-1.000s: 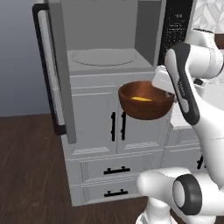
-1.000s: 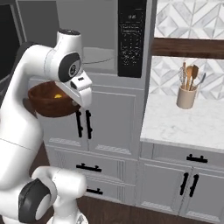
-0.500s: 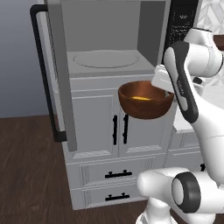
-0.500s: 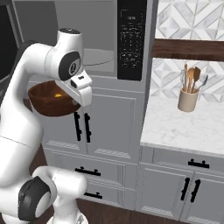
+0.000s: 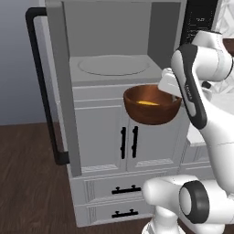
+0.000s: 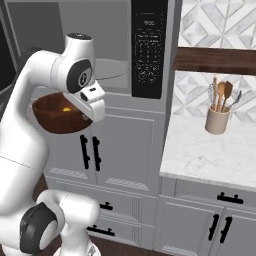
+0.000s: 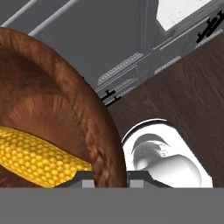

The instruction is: Pick the corn from the sink and place it in the bowl. Then pick the bowl and place it in the microwave. Then close the microwave door and press the start button.

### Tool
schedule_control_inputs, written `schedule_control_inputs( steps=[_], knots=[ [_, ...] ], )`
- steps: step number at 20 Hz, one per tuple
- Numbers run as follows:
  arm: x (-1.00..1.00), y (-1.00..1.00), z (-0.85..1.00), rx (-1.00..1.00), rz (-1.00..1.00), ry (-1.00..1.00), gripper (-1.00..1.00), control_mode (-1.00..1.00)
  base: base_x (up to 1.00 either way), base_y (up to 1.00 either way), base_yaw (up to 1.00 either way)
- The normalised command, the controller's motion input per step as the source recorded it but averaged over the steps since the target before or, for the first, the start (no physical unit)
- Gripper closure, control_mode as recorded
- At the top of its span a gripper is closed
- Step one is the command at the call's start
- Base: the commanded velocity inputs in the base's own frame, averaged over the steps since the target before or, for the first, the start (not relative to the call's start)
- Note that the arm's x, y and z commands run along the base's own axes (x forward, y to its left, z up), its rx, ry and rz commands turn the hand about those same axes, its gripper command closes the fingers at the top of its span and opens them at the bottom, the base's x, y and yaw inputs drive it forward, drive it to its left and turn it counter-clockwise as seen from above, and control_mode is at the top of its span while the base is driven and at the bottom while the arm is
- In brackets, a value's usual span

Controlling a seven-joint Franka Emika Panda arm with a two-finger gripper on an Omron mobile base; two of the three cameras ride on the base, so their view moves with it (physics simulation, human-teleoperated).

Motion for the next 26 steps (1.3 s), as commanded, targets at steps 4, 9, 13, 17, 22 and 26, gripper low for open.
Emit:
schedule_control_inputs(
  steps=[4, 9, 13, 17, 22, 26],
  knots=[
    [0.0, 0.0, 0.0, 0.0, 0.0, 0.0, 1.0, 1.0, 0.06, 0.28, 0.02],
    [0.0, 0.0, 0.0, 0.0, 0.0, 0.0, 1.0, 1.0, 0.0, 0.31, 0.0],
    [0.0, 0.0, 0.0, 0.0, 0.0, 0.0, 1.0, 1.0, -0.02, 0.05, 0.0],
    [0.02, 0.0, 0.5, 0.0, 0.0, -0.21, 1.0, -1.0, 0.0, 0.01, 0.0],
    [0.22, 0.0, 0.98, 0.0, 0.0, -0.41, 1.0, -1.0, 0.0, 0.0, 0.0],
    [0.94, 0.01, 0.61, 0.01, -0.03, -0.25, 1.0, -1.0, 0.0, 0.0, 0.0]
  ],
)
